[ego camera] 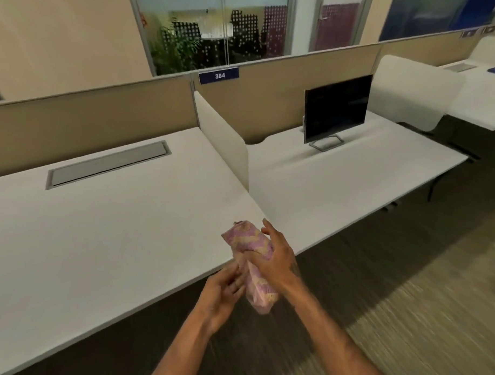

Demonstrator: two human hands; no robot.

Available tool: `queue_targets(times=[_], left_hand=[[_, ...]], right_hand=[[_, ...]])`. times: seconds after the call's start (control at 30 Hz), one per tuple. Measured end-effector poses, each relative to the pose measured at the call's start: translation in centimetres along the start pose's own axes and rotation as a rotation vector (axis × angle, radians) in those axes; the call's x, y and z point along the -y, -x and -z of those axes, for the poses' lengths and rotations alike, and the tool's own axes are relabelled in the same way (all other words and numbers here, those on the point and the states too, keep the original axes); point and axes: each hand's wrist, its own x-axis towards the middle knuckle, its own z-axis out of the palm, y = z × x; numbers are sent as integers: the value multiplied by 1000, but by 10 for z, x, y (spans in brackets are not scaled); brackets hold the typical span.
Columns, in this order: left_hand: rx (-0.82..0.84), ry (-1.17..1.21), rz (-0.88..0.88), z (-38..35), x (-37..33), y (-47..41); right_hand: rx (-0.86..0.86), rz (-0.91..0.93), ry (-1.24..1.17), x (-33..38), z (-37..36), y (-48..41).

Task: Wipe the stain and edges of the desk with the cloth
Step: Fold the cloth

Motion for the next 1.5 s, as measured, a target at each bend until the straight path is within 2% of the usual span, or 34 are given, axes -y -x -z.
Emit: queue_targets(times=[0.1,0.27,0.4,0.6,0.77,0.87,0.93,1.0,1.13,1.23,1.3,1.5], left_hand=[[-22,13,9,2,-1,-4],[-54,-102,-46,4,-12,-25],[-97,-121,-15,3,-28,-43],[-113,-182,-94,7,-59,-70],[-89,-208,-168,11,-86,-83],[-139,-17,-59,8,-88,-88],[-33,277,34,11,-77,-82],[59,486,55,14,-65,-77],[90,616,-49,6,-65,-79],[-54,494,-136,5,-67,-89],[-133,396,-180,6,-67,-96],[-366,82,-326,-5,-82,-110]], right_hand=[[50,-8,6,3,-4,-10],[114,-29,-59,6,-11,-35],[124,-126,-319,13,-6,-59],[203,-229,-577,37,2,-98],[299,-338,-900,41,3,-126],[335,-370,-1047,48,4,-139],[332,-361,-1058,50,5,-149],[353,-366,-1100,53,7,-158],[424,-418,-1128,50,11,-175],[484,-490,-1136,38,23,-188],[521,-457,-1092,30,31,-197],[622,-480,-777,14,39,-210]])
